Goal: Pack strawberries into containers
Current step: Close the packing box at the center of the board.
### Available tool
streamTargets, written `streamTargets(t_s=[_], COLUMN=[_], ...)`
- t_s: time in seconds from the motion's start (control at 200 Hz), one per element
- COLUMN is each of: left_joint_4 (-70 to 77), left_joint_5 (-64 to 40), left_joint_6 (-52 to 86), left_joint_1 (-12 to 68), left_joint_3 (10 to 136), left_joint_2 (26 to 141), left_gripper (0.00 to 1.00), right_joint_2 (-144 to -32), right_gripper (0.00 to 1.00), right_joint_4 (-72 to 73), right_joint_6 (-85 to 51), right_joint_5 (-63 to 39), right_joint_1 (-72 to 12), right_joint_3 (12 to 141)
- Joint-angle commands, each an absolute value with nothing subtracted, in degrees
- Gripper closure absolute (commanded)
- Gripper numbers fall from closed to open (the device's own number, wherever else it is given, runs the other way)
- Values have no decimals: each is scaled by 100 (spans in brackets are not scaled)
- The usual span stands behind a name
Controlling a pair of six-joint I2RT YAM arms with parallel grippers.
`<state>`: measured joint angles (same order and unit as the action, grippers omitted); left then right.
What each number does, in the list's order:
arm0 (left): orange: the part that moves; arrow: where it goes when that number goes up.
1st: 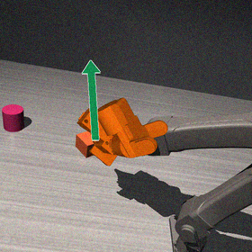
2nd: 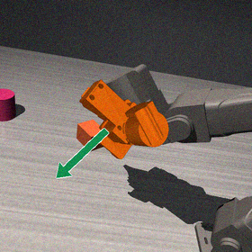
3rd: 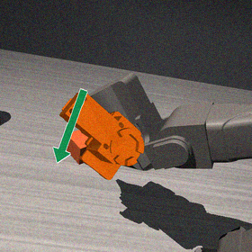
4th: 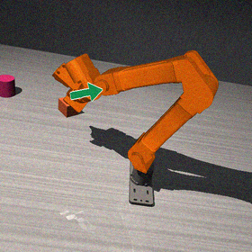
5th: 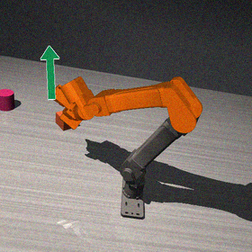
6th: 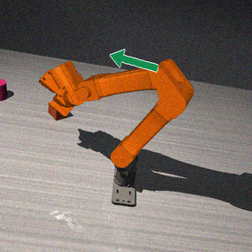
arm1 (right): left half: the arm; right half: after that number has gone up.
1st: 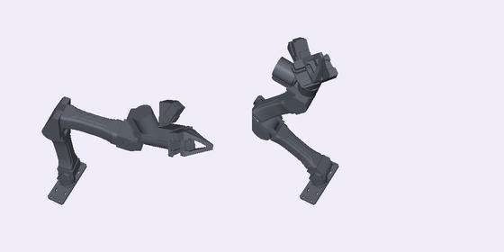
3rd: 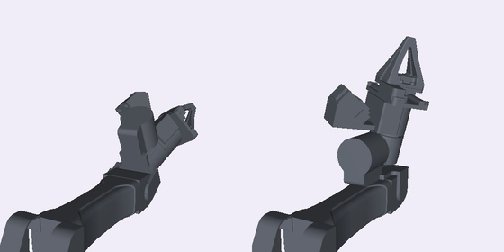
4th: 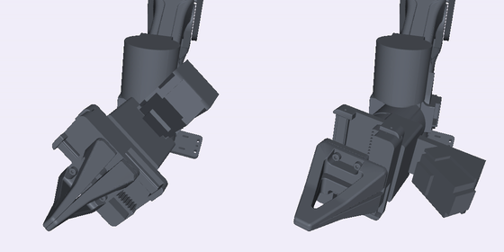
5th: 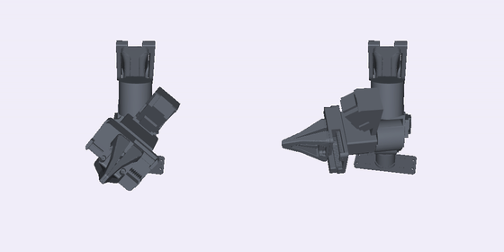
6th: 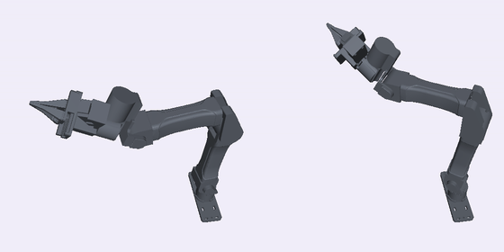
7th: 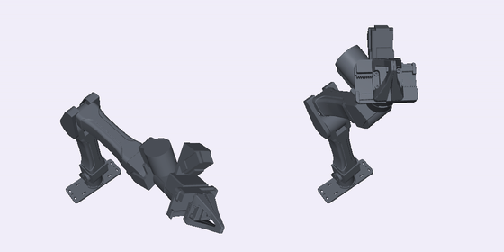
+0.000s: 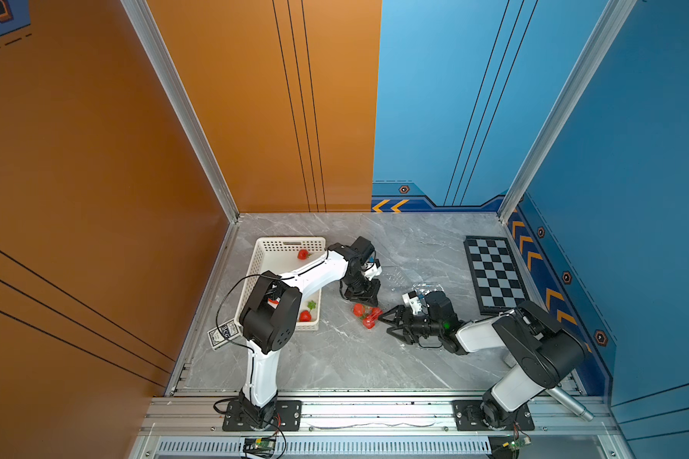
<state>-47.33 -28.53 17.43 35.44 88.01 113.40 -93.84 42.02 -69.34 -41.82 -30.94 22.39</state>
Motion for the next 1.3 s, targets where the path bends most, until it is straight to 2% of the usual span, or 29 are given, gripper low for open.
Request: streamTargets(t_s=[0.0,0.415,0.691,0.996,1.161,1.296], left_joint_4=[-4835,-4834,-4833,-4834,-4660,-4659], left_joint_5=[-2739,-2607,-2564,-2549,-2642,-2639], left_joint_6=[1714,1706,1696,1696,1740,1740], left_joint_1=[3616,3691,3732,3726,3698,3698], left_joint_3=[8721,8487,8416,8385,8256,8246], left_joint_2=[11440,11393,11356,11272,11256,11251], left_gripper=[88,92,92,93,93,93], right_joint_2=[-9527,-9665,-9663,-9650,-9727,-9725], right_gripper=[20,23,34,38,49,51], right_joint_4=[3511,3772,3418,3238,3298,3362], right_joint_6=[-7012,-7295,-7175,-7095,-7096,-7120], right_joint_5=[-3964,-3693,-3470,-3468,-3457,-3448], right_joint_1=[-3076,-3094,-3085,-3111,-3128,-3178], right_joint_3=[2199,2305,2441,2621,2646,2680])
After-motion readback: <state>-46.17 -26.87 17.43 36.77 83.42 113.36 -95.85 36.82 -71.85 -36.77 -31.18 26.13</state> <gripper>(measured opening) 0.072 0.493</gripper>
